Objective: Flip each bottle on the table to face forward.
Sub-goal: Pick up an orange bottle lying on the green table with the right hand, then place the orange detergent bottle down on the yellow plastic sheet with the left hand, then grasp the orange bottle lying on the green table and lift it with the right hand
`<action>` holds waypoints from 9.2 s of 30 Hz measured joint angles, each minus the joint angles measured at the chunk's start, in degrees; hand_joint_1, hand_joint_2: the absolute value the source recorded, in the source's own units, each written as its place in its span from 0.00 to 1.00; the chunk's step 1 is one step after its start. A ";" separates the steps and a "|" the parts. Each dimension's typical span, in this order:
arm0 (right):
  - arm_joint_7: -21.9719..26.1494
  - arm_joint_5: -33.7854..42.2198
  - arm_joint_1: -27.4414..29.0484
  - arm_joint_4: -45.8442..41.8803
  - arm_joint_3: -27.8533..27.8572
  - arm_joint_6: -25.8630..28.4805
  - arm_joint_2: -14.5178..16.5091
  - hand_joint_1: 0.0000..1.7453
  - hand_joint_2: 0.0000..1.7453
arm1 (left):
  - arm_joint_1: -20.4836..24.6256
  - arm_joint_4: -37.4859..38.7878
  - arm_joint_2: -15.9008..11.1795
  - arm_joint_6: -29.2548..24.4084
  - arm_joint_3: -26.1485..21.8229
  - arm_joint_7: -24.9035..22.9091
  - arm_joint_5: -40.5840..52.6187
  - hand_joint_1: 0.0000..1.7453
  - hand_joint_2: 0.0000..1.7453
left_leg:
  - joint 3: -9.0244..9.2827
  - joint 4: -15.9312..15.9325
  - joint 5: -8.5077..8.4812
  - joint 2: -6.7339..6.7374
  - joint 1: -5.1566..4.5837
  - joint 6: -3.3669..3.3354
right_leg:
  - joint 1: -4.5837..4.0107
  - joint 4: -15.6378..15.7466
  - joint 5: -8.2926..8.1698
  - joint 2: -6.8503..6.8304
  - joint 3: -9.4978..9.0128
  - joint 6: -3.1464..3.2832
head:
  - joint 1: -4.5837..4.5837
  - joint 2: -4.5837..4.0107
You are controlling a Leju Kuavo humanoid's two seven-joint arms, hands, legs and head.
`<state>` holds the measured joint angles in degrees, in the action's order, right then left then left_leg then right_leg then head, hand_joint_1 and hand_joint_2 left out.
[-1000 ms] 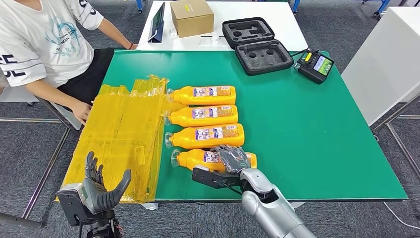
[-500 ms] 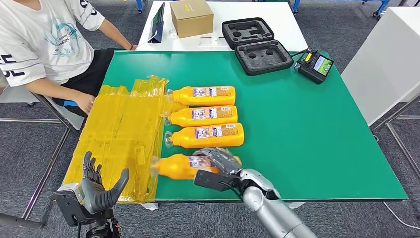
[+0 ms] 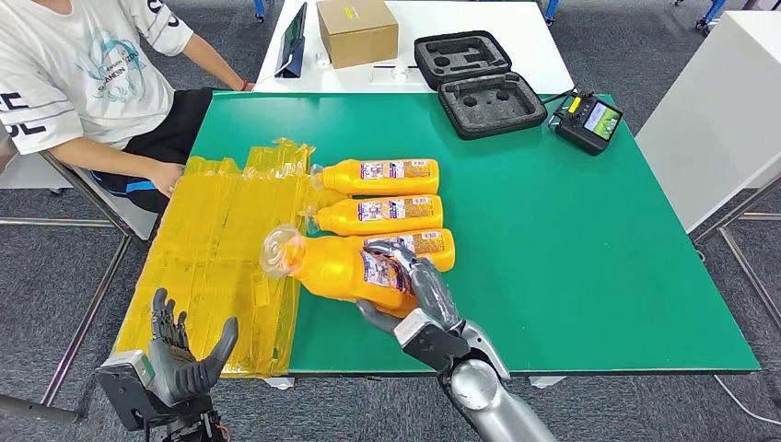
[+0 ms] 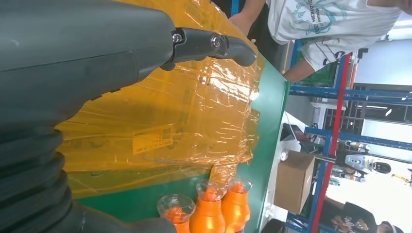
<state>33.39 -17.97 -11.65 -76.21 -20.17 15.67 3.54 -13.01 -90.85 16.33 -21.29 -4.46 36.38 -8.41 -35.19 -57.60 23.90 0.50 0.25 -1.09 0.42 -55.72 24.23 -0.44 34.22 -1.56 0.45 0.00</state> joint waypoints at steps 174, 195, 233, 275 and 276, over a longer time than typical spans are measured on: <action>6.63 11.79 5.80 -7.32 -12.28 9.27 5.90 0.00 1.00 | 35.85 37.60 -27.06 0.61 22.00 -16.24 69.35 1.00 1.00 | -0.05 0.00 -0.14 0.00 0.06 0.09 | -0.03 -0.06 -0.03 0.02 0.09 0.03 | -0.02 0.00; 6.63 13.02 5.88 -5.69 -12.16 7.67 6.71 0.00 1.00 | 48.57 47.49 -29.28 29.49 27.66 -13.22 58.58 0.29 1.00 | 0.16 0.01 -0.15 0.01 0.06 0.10 | -0.03 -0.07 -0.04 0.02 -0.08 0.03 | -0.02 0.00; 4.40 10.54 7.47 -3.17 -7.61 6.09 7.85 0.00 1.00 | 53.12 53.40 -26.18 35.81 32.94 -8.30 43.75 0.00 0.00 | 0.32 0.00 -0.14 -0.02 0.04 0.08 | 0.00 -0.05 -0.04 -0.02 -0.30 0.03 | -0.02 0.00; -16.11 -26.00 7.21 -5.62 -7.72 8.70 2.58 0.00 1.00 | 26.85 14.75 -18.72 -18.84 6.36 3.78 28.21 0.00 1.00 | 0.04 0.00 -0.08 0.08 0.02 0.10 | -0.01 -0.04 -0.02 0.08 0.01 0.03 | -0.01 0.00; -18.44 -29.34 7.05 -5.98 -7.70 7.99 1.85 0.00 1.00 | 24.73 12.19 -18.57 -18.84 6.03 3.78 26.58 0.00 1.00 | 0.03 0.00 -0.08 0.08 0.02 0.10 | -0.01 -0.03 -0.02 0.07 0.02 0.03 | -0.01 0.00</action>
<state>14.95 -47.31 -4.60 -82.19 -27.87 23.66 5.39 11.72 -78.66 -2.24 -40.13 1.57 40.15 18.16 -35.16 -57.60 23.82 0.58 0.27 -1.00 0.41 -55.76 24.20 -0.37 34.24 -1.54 0.44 0.00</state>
